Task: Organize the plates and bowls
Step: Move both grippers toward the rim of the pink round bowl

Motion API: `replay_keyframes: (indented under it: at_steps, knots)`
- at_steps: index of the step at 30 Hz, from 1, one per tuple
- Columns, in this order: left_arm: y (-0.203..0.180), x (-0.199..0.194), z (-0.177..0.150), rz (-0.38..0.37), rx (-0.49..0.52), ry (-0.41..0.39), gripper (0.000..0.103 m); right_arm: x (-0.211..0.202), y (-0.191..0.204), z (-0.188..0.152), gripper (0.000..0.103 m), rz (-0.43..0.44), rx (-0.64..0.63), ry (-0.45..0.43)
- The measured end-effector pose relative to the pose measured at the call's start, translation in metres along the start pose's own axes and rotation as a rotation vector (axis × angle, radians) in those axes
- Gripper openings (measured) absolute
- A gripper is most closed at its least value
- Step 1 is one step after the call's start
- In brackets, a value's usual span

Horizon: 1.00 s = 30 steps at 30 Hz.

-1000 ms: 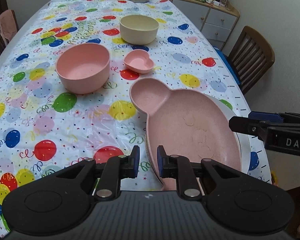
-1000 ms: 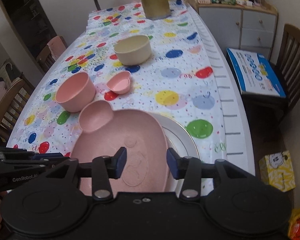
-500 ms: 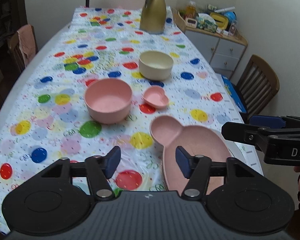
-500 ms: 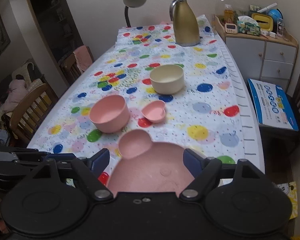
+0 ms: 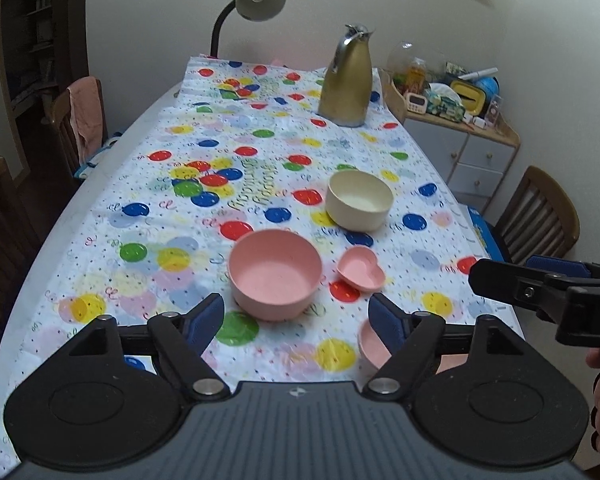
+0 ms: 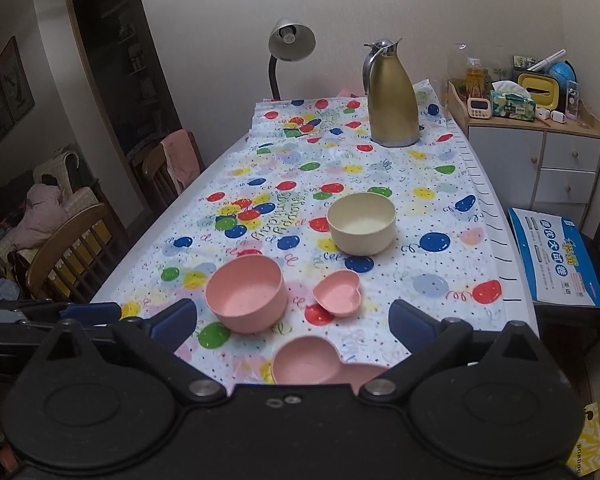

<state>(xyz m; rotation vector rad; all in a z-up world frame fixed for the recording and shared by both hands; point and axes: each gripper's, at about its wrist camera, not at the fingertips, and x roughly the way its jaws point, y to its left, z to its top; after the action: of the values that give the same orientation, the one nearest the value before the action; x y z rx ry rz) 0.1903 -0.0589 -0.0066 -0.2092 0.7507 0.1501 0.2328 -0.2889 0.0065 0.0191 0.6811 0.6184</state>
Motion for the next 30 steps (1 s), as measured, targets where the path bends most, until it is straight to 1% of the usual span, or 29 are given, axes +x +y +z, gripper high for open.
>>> replay_keyframes:
  at_steps: [3,7,13,15,21,27,29,30]
  knots:
    - [0.014,0.009,0.010,-0.011,-0.006,0.007,0.079,0.009,0.005,0.008,0.103,0.009,0.025,-0.017]
    - [0.031,0.023,0.024,-0.023,-0.010,0.009,0.079,0.029,0.014,0.016,0.103,-0.027,0.024,-0.020]
    - [0.054,0.056,0.046,-0.035,-0.015,0.042,0.079,0.062,0.024,0.025,0.102,-0.062,0.031,0.024]
    - [0.060,0.069,0.051,-0.039,-0.015,0.055,0.079,0.074,0.025,0.026,0.102,-0.094,0.043,0.036]
    - [0.070,0.107,0.058,-0.064,0.002,0.112,0.079,0.110,0.028,0.026,0.102,-0.144,0.063,0.099]
    - [0.077,0.143,0.056,-0.096,0.025,0.186,0.079,0.143,0.027,0.026,0.094,-0.158,0.081,0.176]
    - [0.080,0.156,0.052,-0.100,0.034,0.217,0.079,0.154,0.025,0.026,0.089,-0.166,0.087,0.199]
    - [0.081,0.162,0.050,-0.101,0.034,0.232,0.079,0.159,0.024,0.026,0.088,-0.172,0.098,0.211]
